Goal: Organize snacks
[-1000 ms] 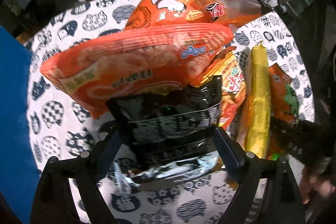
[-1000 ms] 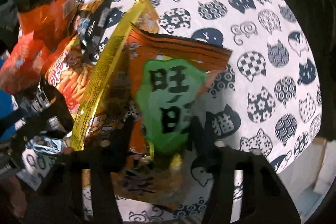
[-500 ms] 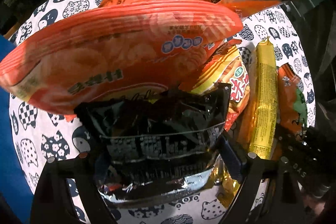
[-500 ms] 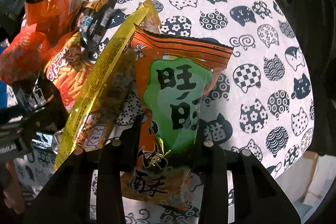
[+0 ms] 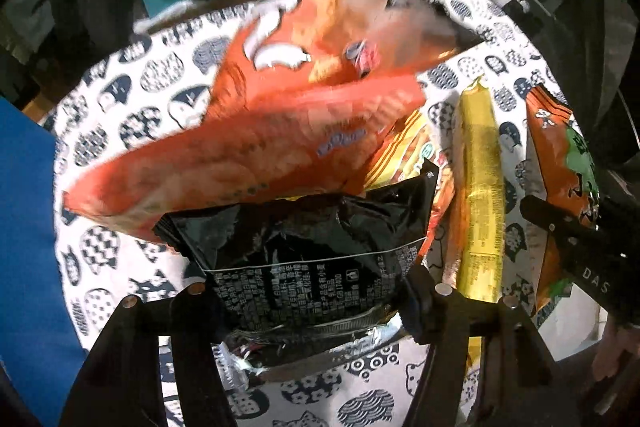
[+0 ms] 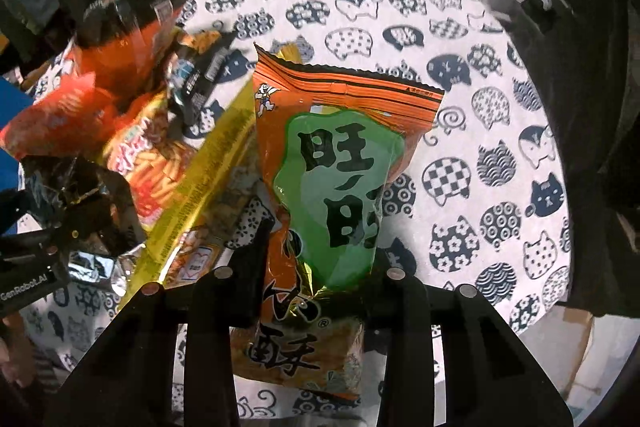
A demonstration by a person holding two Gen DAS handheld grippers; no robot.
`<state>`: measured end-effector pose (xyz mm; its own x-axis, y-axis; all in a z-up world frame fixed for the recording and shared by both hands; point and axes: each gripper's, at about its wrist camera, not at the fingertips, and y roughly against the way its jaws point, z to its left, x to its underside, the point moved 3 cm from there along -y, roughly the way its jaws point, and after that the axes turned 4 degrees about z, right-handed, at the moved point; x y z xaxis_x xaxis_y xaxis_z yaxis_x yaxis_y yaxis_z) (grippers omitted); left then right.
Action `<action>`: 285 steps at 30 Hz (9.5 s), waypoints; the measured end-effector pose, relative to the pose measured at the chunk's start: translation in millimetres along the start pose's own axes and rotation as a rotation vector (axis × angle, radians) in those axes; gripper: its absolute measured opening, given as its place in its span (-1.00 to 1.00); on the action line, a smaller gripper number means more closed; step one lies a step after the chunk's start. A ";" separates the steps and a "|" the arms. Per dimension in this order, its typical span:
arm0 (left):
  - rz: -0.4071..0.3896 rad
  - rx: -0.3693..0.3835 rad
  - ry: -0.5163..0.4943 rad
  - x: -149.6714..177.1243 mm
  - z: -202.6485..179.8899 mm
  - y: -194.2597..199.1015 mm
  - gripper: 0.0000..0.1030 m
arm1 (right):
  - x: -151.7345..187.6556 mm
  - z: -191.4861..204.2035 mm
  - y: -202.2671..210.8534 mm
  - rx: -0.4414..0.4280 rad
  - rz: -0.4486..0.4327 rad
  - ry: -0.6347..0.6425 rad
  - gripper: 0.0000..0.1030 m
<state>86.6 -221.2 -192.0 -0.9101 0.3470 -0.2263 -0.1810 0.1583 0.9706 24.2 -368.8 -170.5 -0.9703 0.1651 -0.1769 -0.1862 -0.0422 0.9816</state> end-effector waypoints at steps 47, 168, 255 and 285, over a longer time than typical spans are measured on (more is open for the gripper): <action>-0.295 -0.203 0.058 57.4 146.3 177.5 0.26 | -30.1 199.7 136.4 -0.085 -0.246 0.335 -0.34; -0.126 -0.203 -0.163 49.5 64.3 74.0 0.62 | -10.6 78.9 14.2 -0.079 0.003 0.093 0.28; -0.175 0.056 -0.143 70.1 59.1 127.2 -0.42 | 7.5 77.5 88.0 -0.089 -0.168 0.155 -0.50; -0.341 -0.078 0.107 88.0 190.4 195.2 -0.43 | -17.9 234.8 124.2 -0.210 -0.193 0.357 -0.50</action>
<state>42.1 16.3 -37.9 -0.8258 0.1874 -0.5319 -0.5046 0.1758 0.8453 54.7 -145.7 -28.6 -0.9004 -0.1592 -0.4050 -0.3603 -0.2493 0.8989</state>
